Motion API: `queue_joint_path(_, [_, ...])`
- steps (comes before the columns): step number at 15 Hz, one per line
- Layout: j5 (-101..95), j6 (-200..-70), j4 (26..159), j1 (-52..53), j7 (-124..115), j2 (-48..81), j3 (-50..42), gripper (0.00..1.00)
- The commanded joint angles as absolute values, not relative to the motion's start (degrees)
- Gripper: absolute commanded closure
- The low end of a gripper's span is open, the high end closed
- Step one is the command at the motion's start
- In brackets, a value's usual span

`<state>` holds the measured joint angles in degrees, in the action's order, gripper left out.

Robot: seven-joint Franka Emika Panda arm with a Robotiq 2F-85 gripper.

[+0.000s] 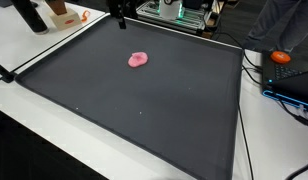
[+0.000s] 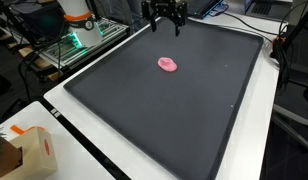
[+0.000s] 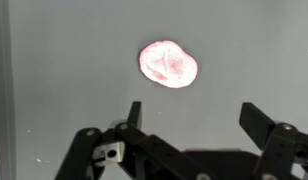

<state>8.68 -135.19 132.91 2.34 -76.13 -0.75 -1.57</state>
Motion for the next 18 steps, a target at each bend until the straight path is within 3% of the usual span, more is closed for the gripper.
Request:
queue_joint_path(1, [8.7,-135.0,132.7,1.5,-76.1,-0.8,-0.7,0.0])
queue_joint_path(11, [12.1,-138.0,132.5,2.4,-75.4,8.1,0.3,0.0])
queue_joint_path(18, [13.9,-148.8,134.0,3.3,-74.5,14.7,0.9,0.0])
